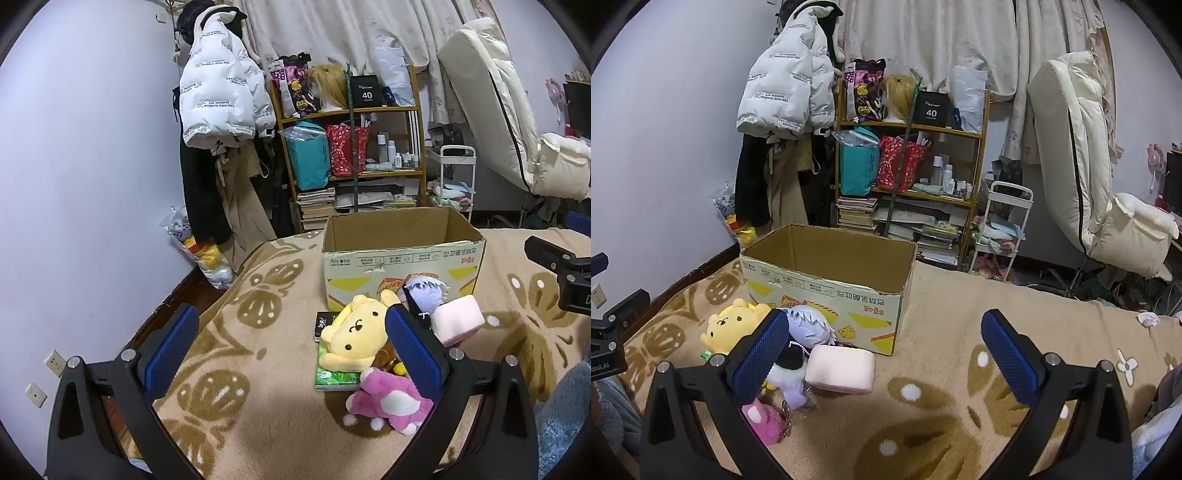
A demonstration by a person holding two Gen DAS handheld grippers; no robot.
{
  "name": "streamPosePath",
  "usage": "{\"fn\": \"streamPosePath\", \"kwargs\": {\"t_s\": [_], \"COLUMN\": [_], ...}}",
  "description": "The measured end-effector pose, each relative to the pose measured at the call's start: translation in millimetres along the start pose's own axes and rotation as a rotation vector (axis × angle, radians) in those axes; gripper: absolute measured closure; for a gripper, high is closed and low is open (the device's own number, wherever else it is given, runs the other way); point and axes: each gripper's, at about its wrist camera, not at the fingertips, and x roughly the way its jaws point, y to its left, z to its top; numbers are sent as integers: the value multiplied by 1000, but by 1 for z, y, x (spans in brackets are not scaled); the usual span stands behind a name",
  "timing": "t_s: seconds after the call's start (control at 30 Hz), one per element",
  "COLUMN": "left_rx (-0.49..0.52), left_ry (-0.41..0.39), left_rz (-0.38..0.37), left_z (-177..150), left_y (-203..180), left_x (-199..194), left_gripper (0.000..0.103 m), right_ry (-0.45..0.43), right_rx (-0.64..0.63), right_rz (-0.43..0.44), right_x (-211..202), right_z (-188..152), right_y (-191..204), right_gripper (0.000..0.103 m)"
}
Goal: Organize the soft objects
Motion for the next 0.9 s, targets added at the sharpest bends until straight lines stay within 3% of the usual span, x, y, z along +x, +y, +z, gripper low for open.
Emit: {"fn": "streamPosePath", "kwargs": {"t_s": [0.9], "left_rx": [3], "left_ry": [-5], "left_rz": [3], "left_z": [0], "left_y": [-2], "left_x": [0], "left_gripper": [3], "right_ry": [3], "right_rx": [-6], "right_rz": [0], "right_x": [1], "right_z": [-1], "right_y": [2], "right_gripper": [0]}}
